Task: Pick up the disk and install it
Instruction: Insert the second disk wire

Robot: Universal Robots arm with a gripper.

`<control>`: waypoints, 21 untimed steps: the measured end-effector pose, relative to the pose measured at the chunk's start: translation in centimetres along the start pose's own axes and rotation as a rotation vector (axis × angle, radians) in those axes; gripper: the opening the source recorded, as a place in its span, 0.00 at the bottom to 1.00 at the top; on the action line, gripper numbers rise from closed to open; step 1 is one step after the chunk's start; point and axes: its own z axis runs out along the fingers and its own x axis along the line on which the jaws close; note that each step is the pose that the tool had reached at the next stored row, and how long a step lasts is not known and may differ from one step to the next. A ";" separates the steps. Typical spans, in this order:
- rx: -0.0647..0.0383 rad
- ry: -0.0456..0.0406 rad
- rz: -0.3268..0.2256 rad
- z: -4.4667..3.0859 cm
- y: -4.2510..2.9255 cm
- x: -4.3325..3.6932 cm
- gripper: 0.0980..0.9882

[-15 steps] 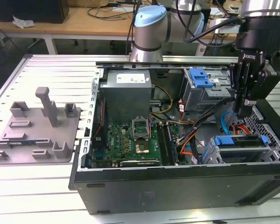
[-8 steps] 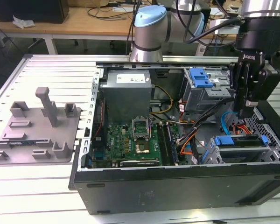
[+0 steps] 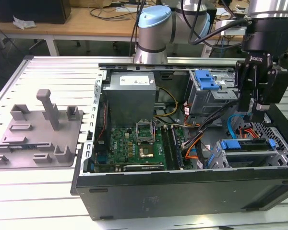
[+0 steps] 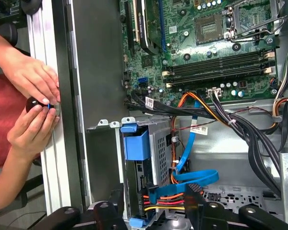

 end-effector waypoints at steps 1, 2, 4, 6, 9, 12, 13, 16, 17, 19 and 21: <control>0.000 0.0000 0.000 0.01 0.00 0.00 0.59; 0.000 0.0000 0.000 0.01 0.00 -0.01 0.57; 0.000 0.0000 0.000 0.02 0.00 -0.01 0.42; 0.000 0.0000 0.000 0.03 0.00 -0.02 0.35; 0.000 0.0000 0.000 0.05 0.00 -0.03 0.28; 0.000 0.0000 0.000 0.06 0.00 -0.03 0.28; 0.000 -0.0001 0.000 0.07 0.00 -0.03 0.28; -0.001 0.0001 0.001 -0.44 -0.03 0.31 0.28; -0.001 -0.0002 0.002 -0.49 -0.03 0.33 0.28; -0.001 -0.0001 0.002 -0.49 -0.03 0.36 0.28; -0.002 0.0002 0.003 -0.45 -0.04 0.45 0.28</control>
